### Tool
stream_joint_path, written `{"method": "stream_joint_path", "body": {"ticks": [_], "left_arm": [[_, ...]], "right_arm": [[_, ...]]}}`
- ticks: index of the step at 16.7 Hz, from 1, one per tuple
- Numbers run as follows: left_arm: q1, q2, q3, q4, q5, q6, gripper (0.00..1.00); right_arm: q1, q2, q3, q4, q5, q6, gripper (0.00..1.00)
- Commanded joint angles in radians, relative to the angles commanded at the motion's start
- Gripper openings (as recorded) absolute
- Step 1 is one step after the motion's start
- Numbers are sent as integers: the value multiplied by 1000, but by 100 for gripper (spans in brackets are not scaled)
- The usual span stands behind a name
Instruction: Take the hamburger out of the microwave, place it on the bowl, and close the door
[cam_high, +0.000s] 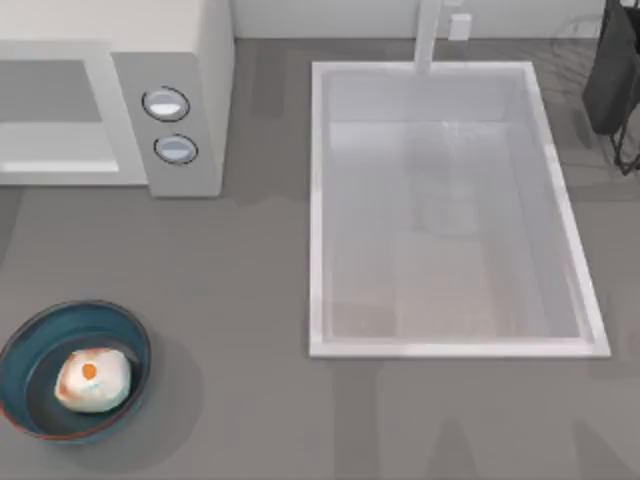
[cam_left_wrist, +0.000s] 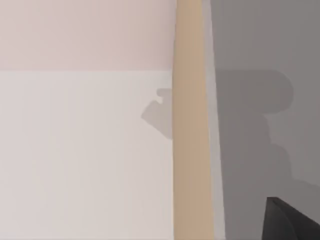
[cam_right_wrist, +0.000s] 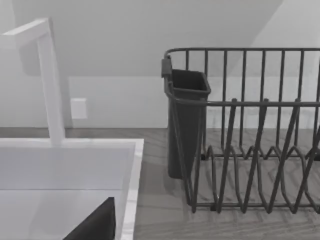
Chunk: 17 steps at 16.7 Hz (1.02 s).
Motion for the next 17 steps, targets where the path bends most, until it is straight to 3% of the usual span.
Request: {"method": "stream_joint_path", "body": {"ticks": [7, 14, 17], "left_arm": [[-132, -242, -314, 144, -65, -146, 0], [-147, -272, -351, 163, -72, -169, 0], [-218, -344, -419, 189, -116, -238, 0]], "right_arm": [[0, 0, 0, 0, 0, 0, 100], [0, 0, 0, 0, 0, 0, 100], [0, 0, 0, 0, 0, 0, 100]]}}
